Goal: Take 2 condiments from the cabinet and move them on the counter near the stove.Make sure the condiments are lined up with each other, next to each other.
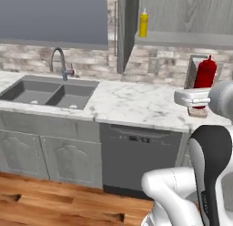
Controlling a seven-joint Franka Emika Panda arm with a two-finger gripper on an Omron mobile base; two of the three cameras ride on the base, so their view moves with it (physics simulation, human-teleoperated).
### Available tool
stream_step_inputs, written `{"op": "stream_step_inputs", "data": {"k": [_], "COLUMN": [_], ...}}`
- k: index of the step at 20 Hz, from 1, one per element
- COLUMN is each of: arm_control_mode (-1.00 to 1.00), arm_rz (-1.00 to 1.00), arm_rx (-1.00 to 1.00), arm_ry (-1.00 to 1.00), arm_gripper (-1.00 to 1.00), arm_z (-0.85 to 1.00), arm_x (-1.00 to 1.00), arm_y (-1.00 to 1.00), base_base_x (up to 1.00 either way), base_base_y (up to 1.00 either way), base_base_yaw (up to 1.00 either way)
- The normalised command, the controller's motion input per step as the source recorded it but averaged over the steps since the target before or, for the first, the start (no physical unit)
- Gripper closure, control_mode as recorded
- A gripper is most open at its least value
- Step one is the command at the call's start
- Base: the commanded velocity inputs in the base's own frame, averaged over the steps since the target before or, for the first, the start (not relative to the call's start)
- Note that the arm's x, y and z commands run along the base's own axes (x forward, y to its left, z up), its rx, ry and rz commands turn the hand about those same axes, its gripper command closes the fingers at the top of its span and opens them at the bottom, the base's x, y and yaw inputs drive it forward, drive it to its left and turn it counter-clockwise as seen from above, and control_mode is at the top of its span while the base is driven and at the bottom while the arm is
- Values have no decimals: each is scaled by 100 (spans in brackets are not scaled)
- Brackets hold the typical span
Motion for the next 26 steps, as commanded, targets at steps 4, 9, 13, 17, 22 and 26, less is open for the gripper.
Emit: {"op": "stream_step_inputs", "data": {"k": [4,9,13,17,22,26], "arm_control_mode": [100,100,100,100,100,100], "arm_rz": [0,0,0,0,0,0], "arm_rx": [0,0,0,0,0,0], "arm_ry": [0,0,0,0,0,0], "arm_gripper": [100,100,100,100,100,100], "arm_z": [0,0,0,0,0,0], "arm_x": [0,0,0,0,0,0], "arm_y": [0,0,0,0,0,0], "base_base_x": [-19,-25,-20,-19,-16,-10], "base_base_y": [28,21,17,13,10,7], "base_base_yaw": [61,63,63,63,61,60]}}
